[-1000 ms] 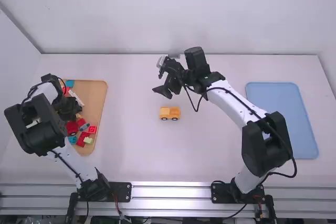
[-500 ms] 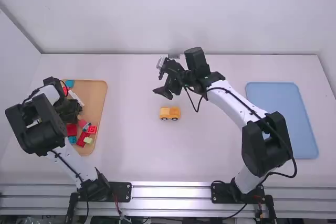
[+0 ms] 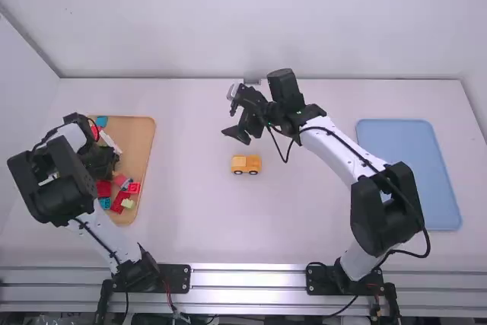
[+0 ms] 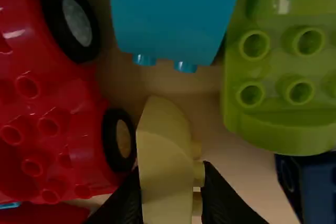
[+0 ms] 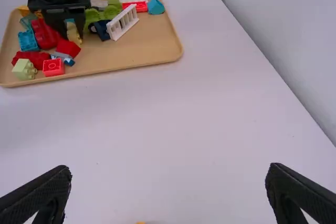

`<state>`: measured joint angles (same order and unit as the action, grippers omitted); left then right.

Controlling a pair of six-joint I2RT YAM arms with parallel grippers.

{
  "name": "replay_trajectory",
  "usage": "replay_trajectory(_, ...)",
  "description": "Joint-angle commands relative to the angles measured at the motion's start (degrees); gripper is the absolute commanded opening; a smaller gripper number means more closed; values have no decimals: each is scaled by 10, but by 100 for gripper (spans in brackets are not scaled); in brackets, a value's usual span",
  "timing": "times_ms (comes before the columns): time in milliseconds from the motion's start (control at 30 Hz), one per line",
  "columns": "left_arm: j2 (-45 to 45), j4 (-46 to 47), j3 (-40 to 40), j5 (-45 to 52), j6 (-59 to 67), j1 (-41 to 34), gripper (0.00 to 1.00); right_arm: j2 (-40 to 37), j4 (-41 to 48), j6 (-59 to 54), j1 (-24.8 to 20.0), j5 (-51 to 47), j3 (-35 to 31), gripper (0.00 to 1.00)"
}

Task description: Assemble lego blocks to make yellow taxi

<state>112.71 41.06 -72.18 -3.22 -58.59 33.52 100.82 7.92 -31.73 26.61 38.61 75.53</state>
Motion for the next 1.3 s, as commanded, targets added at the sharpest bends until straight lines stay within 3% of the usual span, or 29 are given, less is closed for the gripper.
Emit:
replay_trajectory(0, -4, -6, 10, -12, 6, -2, 37, 9, 2, -2, 0, 3, 9, 99)
replay_trajectory(33, -4, -6, 10, -12, 6, -2, 37, 9, 2, -2, 0, 3, 9, 99)
replay_trajectory(67, -4, -15, 15, -17, 6, -2, 48, 9, 2, -2, 0, 3, 9, 98)
replay_trajectory(100, -4, -16, 18, -19, 6, -2, 50, 9, 2, -2, 1, 3, 9, 99)
replay_trajectory(300, -4, -52, 38, -8, 32, -1, 49, 9, 2, -2, 0, 3, 9, 99)
replay_trajectory(1267, -4, -51, 44, -22, 44, -1, 21, 9, 11, -9, 0, 3, 9, 98)
